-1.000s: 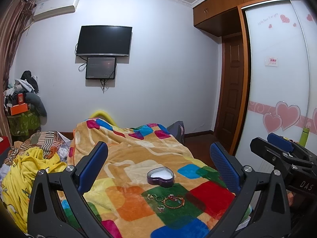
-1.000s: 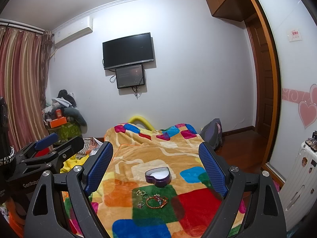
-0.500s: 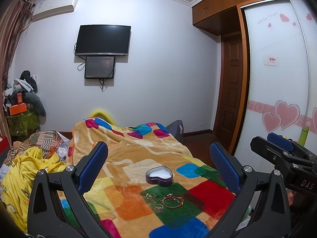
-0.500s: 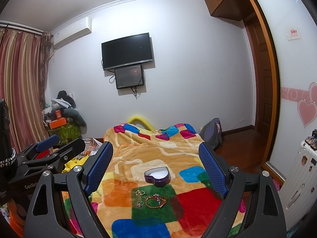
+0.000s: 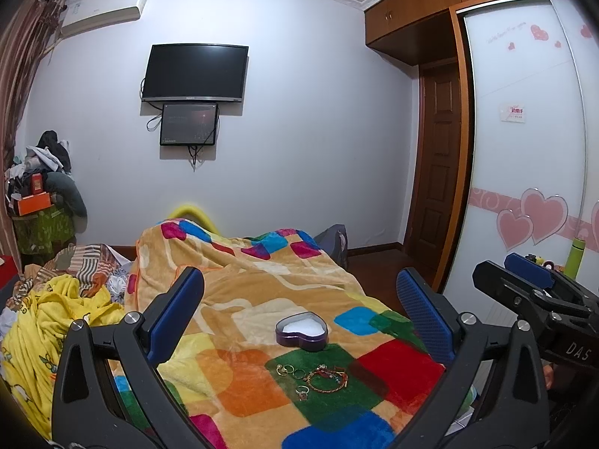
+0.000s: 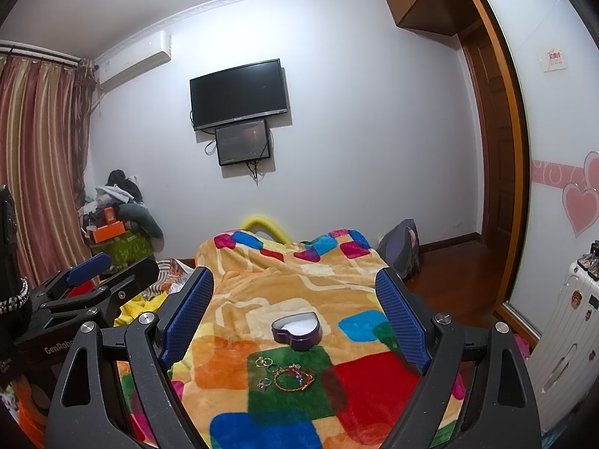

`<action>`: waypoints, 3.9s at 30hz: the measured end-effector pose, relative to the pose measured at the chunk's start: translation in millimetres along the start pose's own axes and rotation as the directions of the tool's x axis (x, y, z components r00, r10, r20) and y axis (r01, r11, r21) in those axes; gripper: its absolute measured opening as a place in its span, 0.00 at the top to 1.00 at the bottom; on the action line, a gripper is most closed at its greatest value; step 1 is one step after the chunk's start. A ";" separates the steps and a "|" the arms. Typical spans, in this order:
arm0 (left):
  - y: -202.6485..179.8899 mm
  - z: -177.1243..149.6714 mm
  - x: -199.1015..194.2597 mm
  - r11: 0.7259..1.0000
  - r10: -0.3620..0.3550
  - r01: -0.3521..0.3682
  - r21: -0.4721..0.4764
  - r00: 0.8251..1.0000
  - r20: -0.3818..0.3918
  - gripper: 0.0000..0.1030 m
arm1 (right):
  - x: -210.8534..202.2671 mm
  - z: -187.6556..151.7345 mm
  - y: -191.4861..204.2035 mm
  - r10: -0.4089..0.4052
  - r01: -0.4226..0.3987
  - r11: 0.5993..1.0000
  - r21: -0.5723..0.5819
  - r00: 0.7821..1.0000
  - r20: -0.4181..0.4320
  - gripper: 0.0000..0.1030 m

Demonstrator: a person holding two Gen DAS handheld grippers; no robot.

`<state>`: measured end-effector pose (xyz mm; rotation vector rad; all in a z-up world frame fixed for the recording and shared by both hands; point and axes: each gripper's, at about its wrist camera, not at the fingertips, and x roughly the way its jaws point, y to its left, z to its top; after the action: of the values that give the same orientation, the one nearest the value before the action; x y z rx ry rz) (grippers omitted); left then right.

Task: Organize jewelry
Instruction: 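Lower the left tool toward the silver gem ring while the right tool approaches the red string bracelet, then grasp the silver gem ring with the left tool while the right tool grasps the red bracelet, then carry the ring in the left tool and the bracelet in the right tool over the purple heart tin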

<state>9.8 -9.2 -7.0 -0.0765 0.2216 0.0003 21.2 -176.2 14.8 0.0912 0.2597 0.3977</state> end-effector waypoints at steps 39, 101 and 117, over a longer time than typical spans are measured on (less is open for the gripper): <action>29.2 -147.1 179.2 0.997 -0.066 0.070 -0.016 0.800 -0.597 0.36 | 148.8 -116.8 -58.7 0.039 -0.008 0.998 0.057 0.813 -0.581 0.48; 35.2 -95.7 170.9 0.986 -0.156 0.168 -0.020 0.861 -0.484 0.90 | 153.4 -62.5 -11.0 0.091 -0.145 0.986 -0.080 0.880 -0.467 0.93; 49.2 -69.3 214.6 0.986 -0.151 0.166 -0.007 0.881 -0.449 0.90 | 183.5 -31.9 -10.0 0.094 -0.142 0.985 -0.100 0.920 -0.379 0.93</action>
<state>203.5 32.8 -125.2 -0.0618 0.6795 -0.1871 179.6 -111.9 -59.8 -0.0953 0.6074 0.5513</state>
